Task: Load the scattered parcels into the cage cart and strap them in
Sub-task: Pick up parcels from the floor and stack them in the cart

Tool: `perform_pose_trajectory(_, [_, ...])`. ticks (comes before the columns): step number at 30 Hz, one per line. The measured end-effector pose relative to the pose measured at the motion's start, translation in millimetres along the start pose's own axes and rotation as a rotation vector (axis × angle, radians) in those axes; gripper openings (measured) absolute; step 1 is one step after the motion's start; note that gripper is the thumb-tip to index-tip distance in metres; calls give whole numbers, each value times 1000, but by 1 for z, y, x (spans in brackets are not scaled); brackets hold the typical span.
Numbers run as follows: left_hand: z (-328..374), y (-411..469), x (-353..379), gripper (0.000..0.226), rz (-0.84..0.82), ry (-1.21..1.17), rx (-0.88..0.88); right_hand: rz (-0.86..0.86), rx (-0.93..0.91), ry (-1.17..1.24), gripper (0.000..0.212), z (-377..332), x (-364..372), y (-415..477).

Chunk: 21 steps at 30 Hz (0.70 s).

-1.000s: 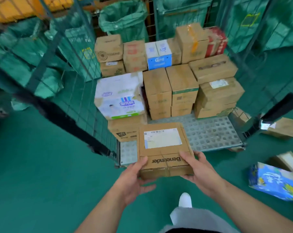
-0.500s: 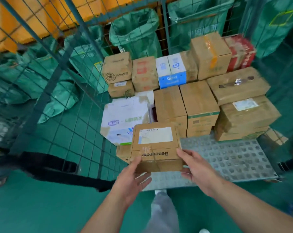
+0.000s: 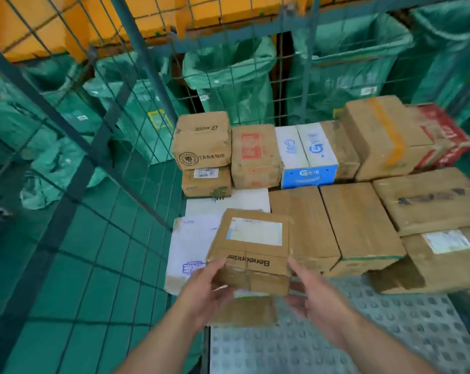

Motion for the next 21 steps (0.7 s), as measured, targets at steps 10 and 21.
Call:
perform_pose_trajectory(10, [13,93,-45,118,15,1262,202,50,-61,53,50,-91,49,106])
perform_pose_trajectory(21, [-84,74,-90,119,-5,1613,106,81,-90,-102,36,-170,98,158])
Point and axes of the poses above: each hand's wrist, its own y-axis towards the middle knuckle, its own x-axis out of the palm, z = x × y, the point moved 3 cm from there along y, towards the middle knuckle, and after that the axes turned 13 degrees about x, right-handed, at the moved point
